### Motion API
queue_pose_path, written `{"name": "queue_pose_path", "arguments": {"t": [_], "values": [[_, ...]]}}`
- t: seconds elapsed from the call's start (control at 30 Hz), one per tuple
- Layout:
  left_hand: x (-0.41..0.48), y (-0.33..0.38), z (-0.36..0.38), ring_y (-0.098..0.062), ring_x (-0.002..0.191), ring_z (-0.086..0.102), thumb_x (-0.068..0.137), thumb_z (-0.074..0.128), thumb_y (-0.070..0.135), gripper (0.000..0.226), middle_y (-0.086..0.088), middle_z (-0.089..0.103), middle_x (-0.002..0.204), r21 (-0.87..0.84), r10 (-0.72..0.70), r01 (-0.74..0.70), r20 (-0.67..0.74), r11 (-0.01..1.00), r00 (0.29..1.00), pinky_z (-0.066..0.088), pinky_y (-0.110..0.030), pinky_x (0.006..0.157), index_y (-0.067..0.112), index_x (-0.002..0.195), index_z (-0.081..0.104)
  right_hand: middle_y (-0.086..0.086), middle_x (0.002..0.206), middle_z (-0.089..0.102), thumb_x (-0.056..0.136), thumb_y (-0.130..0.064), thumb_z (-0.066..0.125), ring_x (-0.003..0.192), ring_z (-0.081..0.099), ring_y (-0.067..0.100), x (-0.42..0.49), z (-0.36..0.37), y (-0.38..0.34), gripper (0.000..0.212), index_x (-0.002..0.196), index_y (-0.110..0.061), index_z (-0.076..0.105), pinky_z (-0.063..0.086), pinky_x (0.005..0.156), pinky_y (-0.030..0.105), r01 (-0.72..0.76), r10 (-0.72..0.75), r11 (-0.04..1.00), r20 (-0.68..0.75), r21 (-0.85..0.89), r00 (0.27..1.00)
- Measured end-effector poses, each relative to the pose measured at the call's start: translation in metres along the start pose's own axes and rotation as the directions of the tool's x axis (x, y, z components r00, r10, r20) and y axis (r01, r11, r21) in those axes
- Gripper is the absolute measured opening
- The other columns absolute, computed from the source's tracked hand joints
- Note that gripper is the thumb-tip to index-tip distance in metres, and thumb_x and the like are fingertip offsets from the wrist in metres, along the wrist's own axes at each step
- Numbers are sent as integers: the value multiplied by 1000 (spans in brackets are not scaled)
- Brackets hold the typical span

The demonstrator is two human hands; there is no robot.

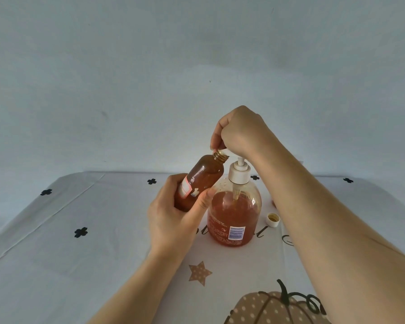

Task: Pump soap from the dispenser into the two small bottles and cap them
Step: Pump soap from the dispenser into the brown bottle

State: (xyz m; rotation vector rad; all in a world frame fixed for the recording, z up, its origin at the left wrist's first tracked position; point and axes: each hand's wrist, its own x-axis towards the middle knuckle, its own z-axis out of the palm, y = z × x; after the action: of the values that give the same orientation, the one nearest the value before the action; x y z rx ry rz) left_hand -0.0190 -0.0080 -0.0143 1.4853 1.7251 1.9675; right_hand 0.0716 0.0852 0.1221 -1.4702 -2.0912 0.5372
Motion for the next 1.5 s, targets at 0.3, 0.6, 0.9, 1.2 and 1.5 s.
{"name": "queue_pose_path", "arguments": {"t": [0.3, 0.6, 0.9, 1.2, 1.5], "values": [[0, -8, -3, -6, 68, 60, 69, 69, 61, 35, 14, 65, 73, 19, -10, 10, 33, 1000, 999, 48, -21, 60, 32, 87, 63, 7, 94, 73, 81, 6, 45, 93, 68, 29, -1, 8, 7, 38, 74, -18, 74, 58, 87, 44, -42, 43, 999, 36, -33, 998], [1, -4, -1, -2, 62, 54, 71, 72, 56, 31, 19, 61, 69, 14, -24, 23, 38, 1000, 999, 39, -10, 56, 31, 87, 62, 4, 84, 75, 83, 4, 46, 86, 72, 26, -1, 3, 3, 40, 64, -22, 71, 58, 86, 42, -37, 40, 998, -63, 48, 997], [0, -3, 1, 0, 67, 58, 73, 73, 54, 31, 23, 63, 75, 6, -42, 41, 35, 999, 999, 41, -9, 59, 32, 91, 62, 1, 84, 74, 84, 4, 48, 88, 71, 24, 1, 1, 2, 40, 65, -24, 71, 57, 88, 42, -26, 27, 999, -74, 19, 997], [-1, -5, 2, 0, 57, 51, 74, 70, 56, 30, 20, 58, 64, -8, -63, 64, 84, 998, 994, 37, -10, 53, 31, 85, 60, 4, 93, 74, 81, 1, 54, 92, 69, 27, 3, 2, -1, 31, 74, -22, 74, 57, 88, 43, -7, 7, 999, -11, -48, 1000], [0, -6, -2, 1, 51, 45, 74, 74, 52, 27, 19, 53, 56, -43, -67, 73, 130, 996, 989, 33, -10, 52, 29, 84, 64, 5, 92, 74, 81, 6, 45, 92, 68, 27, -2, 8, 4, 40, 69, -20, 72, 58, 86, 44, -15, 17, 999, 36, -44, 999]]}}
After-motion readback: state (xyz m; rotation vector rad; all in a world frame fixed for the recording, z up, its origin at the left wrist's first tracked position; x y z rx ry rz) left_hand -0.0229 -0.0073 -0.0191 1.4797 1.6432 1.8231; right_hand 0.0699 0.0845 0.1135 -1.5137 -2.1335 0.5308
